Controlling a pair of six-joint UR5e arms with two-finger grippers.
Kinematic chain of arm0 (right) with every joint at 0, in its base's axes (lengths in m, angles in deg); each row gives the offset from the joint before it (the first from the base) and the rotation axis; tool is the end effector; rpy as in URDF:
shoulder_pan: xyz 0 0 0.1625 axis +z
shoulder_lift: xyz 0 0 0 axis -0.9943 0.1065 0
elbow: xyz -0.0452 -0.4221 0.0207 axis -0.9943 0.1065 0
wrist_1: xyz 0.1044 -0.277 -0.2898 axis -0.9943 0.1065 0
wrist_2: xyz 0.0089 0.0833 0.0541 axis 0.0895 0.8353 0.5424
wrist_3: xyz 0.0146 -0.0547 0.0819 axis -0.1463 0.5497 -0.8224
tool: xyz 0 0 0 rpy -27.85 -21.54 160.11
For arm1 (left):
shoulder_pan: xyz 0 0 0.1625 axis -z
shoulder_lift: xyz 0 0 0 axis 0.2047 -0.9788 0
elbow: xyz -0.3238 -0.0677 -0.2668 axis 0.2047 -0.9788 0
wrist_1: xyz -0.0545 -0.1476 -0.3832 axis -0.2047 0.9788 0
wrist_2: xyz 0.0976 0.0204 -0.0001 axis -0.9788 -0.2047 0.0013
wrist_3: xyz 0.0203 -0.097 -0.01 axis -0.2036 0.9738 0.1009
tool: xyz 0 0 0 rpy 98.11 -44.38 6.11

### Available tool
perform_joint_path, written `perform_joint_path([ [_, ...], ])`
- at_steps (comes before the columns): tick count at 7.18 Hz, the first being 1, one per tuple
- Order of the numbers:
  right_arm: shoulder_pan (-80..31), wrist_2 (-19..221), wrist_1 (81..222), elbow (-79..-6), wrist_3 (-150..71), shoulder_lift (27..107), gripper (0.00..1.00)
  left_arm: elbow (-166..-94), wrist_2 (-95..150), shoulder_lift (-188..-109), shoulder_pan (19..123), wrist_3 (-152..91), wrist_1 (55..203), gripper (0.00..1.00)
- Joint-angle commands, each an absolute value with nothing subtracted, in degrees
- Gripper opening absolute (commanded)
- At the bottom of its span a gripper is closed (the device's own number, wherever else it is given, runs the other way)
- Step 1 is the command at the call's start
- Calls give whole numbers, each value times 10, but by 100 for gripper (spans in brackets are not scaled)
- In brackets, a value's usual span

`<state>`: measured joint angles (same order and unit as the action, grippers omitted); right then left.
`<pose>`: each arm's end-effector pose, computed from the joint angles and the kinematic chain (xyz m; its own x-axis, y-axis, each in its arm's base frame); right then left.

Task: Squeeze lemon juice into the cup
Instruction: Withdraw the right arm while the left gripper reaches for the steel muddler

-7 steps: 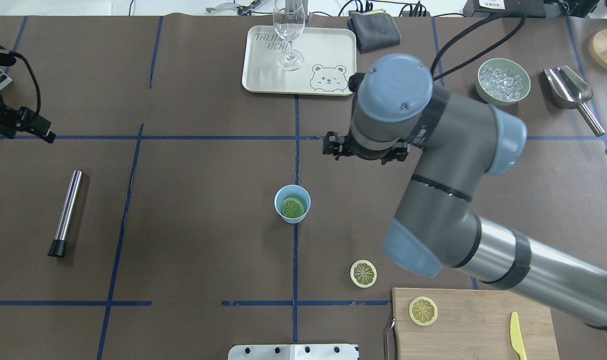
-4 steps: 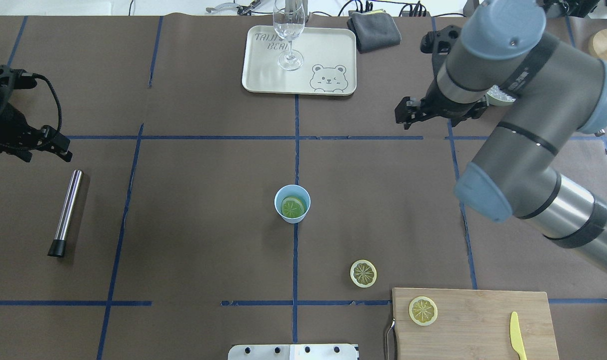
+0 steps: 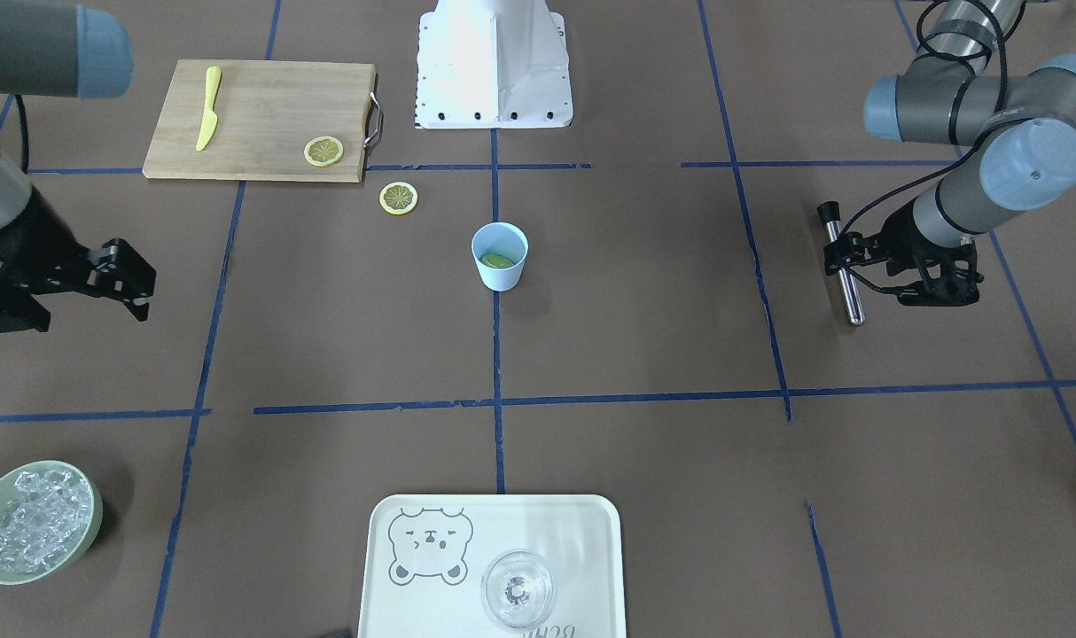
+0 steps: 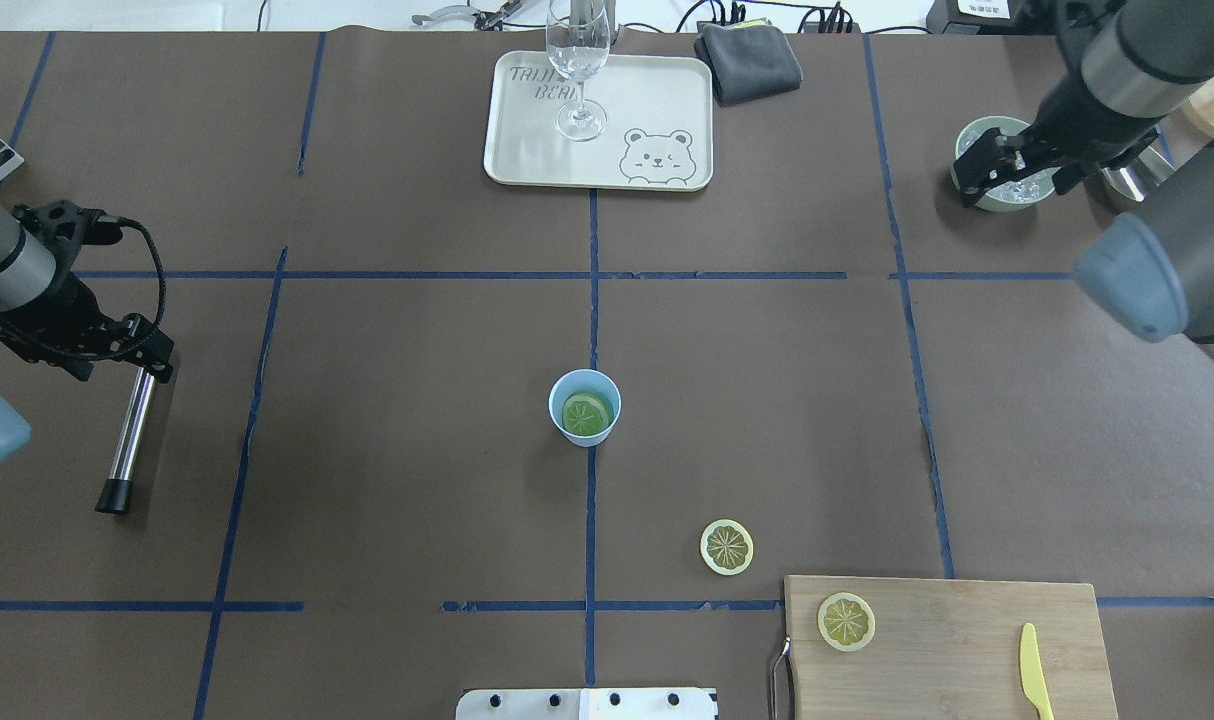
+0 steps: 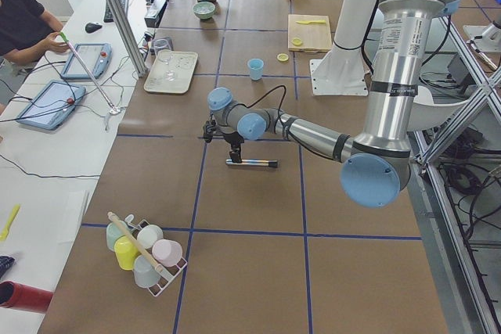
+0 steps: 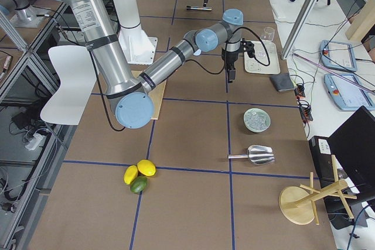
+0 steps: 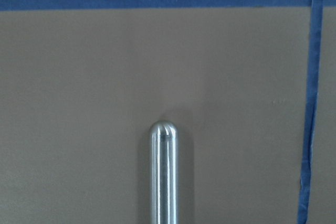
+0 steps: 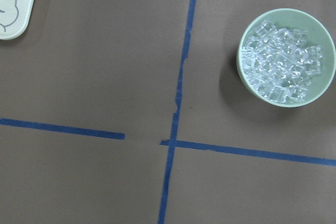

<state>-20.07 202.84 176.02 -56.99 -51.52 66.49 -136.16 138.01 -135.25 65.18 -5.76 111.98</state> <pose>-0.1893 -0.5589 0.3448 0.7352 -0.1381 0.6636 0.0423 0.9865 0.1585 0.2743 -0.4801 0.5199 0.6835 0.0385 -0.7289 -0.1460 0.9856 -0.0848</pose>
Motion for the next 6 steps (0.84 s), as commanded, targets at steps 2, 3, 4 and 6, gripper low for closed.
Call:
perform_joint_path([
  [2,-123,2092,1760,-563,-402,717,100,-1341,1376,-1355,642,-59,1121,100],
  [3,-120,2092,1760,-561,-400,719,100,-1328,1376,-1358,641,-60,1122,100],
  [4,-114,2098,1760,-561,-398,722,100,-1319,1376,-1360,641,-61,1122,100],
  [6,-108,2109,1760,-562,-396,725,100,-1308,1376,-1362,639,-61,1124,100],
])
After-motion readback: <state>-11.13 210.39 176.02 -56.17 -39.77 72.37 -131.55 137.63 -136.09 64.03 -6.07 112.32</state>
